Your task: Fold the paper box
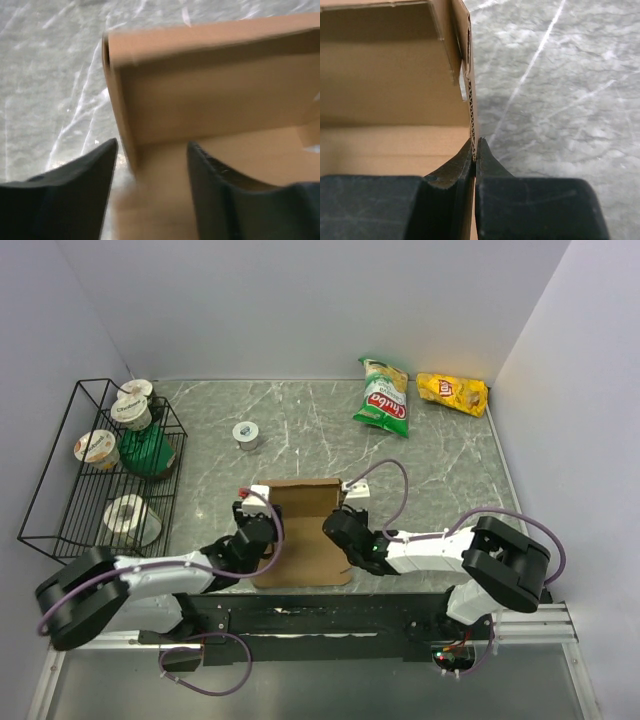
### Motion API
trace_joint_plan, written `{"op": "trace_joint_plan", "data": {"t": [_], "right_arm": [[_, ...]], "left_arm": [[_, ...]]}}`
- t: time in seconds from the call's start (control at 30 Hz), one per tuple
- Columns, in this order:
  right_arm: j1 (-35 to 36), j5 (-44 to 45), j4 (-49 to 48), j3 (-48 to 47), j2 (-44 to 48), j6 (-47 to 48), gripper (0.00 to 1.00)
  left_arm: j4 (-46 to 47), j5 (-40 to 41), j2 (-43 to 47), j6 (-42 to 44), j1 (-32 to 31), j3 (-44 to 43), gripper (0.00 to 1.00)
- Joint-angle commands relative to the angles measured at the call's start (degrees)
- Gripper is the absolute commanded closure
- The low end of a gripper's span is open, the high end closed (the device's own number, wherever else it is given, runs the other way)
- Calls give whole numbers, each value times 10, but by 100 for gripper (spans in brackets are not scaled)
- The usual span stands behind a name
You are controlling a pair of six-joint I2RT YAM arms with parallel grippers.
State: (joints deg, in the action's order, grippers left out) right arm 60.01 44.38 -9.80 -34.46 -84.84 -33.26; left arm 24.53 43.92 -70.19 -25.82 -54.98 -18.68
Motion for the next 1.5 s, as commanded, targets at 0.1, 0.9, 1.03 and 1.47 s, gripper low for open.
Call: {"op": "trace_joint_plan", "data": {"t": [0.1,0.9,1.03,1.47], "right_arm": [[7,14,-157,68,17,76,99],[13,-5,-275,105,-1,149,99],[13,-6,-261,97,-8,144,99],[19,-5,-229,73,-15,133,98]], "left_arm": [[-41,-90,151,4,-5,15,8],[-44,-273,-83,110,69,-269,1],[-11,-263,-103,121,69,-258,1],[13,-258,-131,132,69,-217,1]]}}
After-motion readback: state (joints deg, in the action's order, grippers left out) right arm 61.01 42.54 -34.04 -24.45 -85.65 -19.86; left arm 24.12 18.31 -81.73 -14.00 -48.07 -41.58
